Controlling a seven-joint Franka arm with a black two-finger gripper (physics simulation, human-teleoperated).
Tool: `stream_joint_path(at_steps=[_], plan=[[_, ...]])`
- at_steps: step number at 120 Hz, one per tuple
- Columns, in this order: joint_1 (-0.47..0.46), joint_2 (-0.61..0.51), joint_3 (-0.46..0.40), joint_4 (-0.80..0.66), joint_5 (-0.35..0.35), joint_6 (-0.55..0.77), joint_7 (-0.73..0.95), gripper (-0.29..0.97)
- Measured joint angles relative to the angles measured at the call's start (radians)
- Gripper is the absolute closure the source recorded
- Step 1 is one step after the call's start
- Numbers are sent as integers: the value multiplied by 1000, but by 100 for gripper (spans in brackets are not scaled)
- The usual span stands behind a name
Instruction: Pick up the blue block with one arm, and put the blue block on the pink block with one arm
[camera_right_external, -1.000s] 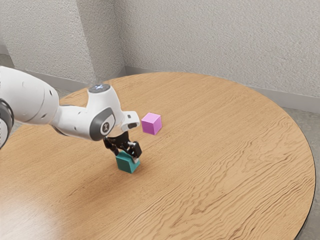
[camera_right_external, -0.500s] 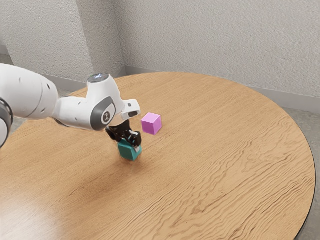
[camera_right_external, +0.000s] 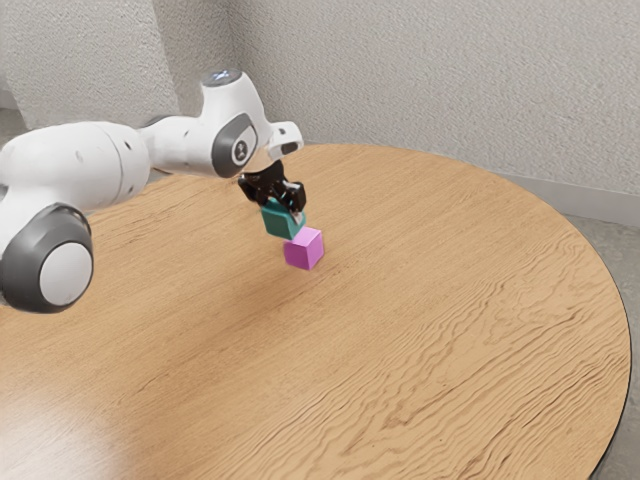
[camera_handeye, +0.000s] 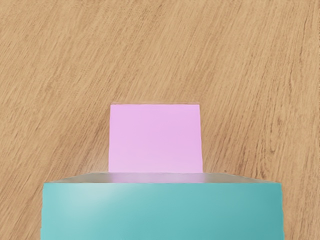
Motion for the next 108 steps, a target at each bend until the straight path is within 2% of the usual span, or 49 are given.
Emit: stream_joint_path(at_steps=[13, 28, 63, 108], plan=[[15, 39, -34, 54, 13, -14, 2, 30], [49, 76, -96, 99, 62, -23, 4, 30], [56, 135, -102, 196, 89, -30, 8, 30], [74, 172, -117, 219, 91, -28, 12, 29]])
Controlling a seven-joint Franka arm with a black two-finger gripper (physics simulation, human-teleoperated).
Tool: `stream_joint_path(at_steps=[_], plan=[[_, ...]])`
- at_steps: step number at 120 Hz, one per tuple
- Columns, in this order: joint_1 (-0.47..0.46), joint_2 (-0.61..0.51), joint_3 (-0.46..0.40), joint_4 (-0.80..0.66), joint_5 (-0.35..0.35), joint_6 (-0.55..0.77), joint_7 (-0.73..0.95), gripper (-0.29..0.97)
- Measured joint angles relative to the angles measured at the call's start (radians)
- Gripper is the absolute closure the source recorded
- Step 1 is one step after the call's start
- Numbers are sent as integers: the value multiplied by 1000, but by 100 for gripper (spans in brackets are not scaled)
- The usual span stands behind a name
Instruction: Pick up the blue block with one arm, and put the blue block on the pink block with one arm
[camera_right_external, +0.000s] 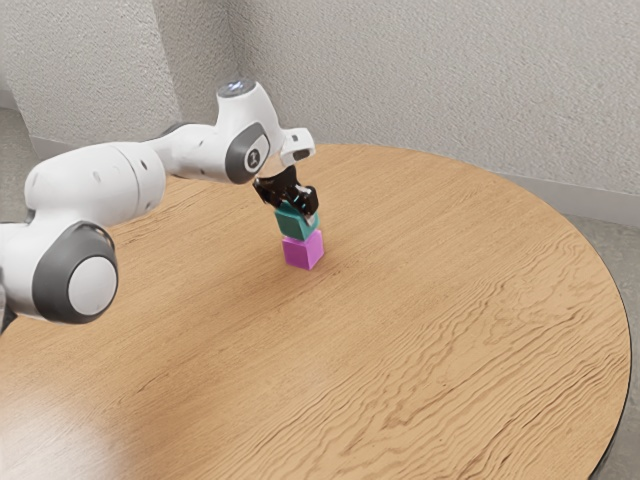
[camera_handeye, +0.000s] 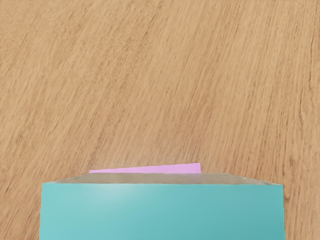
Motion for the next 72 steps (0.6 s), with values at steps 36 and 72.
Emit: stream_joint_path(at_steps=[36, 72], plan=[[5, -185, 7, -183, -11, -3, 7, 9], [68, -1010, 88, -718, -94, -309, 9, 4]])
